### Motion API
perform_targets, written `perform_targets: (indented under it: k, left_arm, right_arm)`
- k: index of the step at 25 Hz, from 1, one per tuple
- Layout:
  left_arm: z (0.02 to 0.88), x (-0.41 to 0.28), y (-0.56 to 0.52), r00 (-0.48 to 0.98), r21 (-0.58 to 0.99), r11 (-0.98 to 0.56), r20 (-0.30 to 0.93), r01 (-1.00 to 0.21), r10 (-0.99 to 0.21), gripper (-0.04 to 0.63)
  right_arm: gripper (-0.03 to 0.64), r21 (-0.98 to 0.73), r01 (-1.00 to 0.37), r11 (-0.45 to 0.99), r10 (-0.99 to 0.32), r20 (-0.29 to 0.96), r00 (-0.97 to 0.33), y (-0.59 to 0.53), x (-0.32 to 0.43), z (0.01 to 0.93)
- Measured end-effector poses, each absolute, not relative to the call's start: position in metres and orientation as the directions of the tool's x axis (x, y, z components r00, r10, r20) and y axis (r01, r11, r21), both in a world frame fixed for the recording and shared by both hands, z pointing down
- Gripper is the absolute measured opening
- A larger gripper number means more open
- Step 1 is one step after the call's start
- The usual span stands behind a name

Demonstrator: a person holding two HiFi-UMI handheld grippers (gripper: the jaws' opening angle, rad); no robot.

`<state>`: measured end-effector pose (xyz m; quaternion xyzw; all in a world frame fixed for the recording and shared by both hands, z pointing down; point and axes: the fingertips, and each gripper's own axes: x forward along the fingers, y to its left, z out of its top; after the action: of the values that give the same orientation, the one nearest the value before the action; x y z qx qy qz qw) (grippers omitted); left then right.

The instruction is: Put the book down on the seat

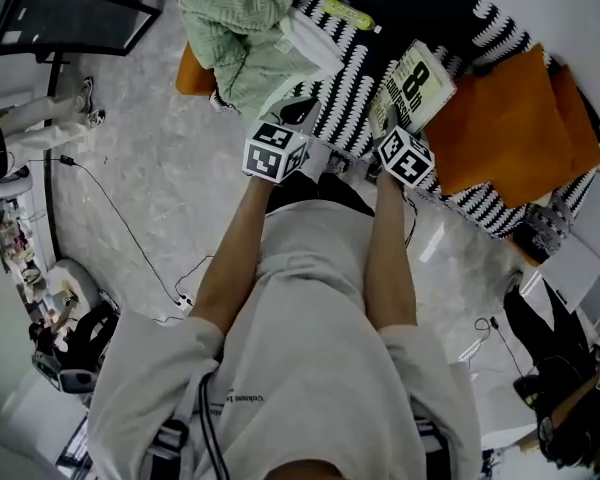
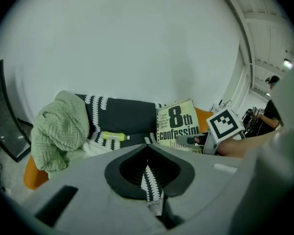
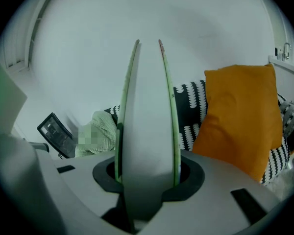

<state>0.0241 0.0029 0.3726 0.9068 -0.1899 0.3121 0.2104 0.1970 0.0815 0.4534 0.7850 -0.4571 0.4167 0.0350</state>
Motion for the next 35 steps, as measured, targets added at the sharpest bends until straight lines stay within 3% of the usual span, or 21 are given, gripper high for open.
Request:
perform_targets:
  k: [10,17,25,35]
  left_arm:
    - [0.434,0.013,0.017,0.712,0.376,-0.768,0.687,-0.518,-0.144,0.008]
    - [0.465,0.016,0.015,0.726,0.431,-0.732,0.676,-0.527,-0.125,0.008]
    - [0.527,0.020,0.008,0.738,0.470,-0.712,0.668,-0.522,-0.100,0.008]
    - [0.609,0.012,-0.019,0.702,0.426,-0.754,0.709,-0.500,-0.065,0.008]
  right_arm:
    - [0.150,-0.263,-0.776,-0.573,-0.565,0.813,0.141,0.132,0.171,0.532]
    - [0.150,-0.416,-0.771,-0.482,-0.546,0.831,-0.107,0.125,0.141,0.572]
    - [0.150,-0.632,-0.710,-0.309,-0.586,0.715,-0.381,0.080,0.107,0.609]
    - [0.150,-0.733,-0.636,-0.241,-0.633,0.615,-0.470,0.034,0.097,0.648]
